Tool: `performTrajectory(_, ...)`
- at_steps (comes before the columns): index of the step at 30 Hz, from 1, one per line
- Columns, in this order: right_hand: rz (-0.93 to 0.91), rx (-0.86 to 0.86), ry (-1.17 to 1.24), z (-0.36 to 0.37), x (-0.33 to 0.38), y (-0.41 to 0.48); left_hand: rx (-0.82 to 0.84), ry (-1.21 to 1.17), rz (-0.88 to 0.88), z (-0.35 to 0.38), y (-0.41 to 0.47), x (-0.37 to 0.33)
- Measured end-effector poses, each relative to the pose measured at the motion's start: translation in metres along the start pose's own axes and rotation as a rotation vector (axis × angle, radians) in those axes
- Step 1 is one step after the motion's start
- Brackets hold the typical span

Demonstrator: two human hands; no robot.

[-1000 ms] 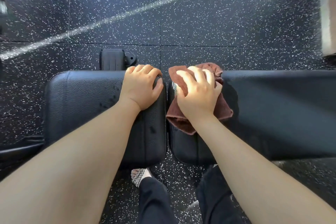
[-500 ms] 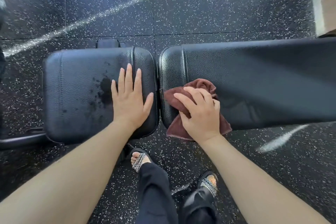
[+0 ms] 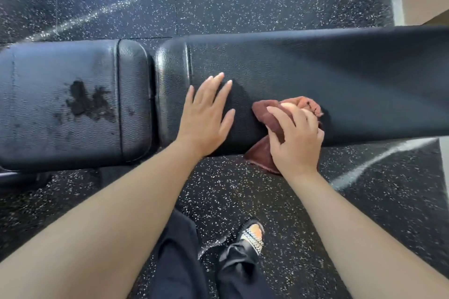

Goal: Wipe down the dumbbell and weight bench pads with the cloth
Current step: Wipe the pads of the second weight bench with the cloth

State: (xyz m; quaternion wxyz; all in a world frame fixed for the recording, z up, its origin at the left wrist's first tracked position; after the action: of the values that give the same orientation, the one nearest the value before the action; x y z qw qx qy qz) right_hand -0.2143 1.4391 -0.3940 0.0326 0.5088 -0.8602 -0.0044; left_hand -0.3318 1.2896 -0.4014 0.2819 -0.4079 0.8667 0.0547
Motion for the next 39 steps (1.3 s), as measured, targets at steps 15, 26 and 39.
performTrajectory(15,0.118,-0.122,0.004,0.005,-0.015,0.007,-0.127,0.097,0.041,0.014,0.004,0.007)
performTrajectory(26,0.107,-0.119,0.072,0.01,0.083,-0.029,0.062,0.178,0.14,-0.05,-0.031,0.094)
performTrajectory(39,-0.1,-0.043,-0.016,0.013,0.211,0.036,-0.195,0.129,-0.119,-0.127,-0.039,0.229)
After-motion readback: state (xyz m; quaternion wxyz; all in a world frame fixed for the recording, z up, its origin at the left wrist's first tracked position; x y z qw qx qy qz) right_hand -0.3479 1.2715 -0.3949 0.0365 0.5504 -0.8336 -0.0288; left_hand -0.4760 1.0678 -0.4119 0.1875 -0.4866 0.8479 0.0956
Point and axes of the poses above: each hand's wrist, its own y-axis towards the middle knuckle, its own z-axis out of the palm, x = y × z, the point moved 2 cm from there along y, towards the middle knuckle, and after that the axes turned 15 degrees about -y, right-handed, at the moved point
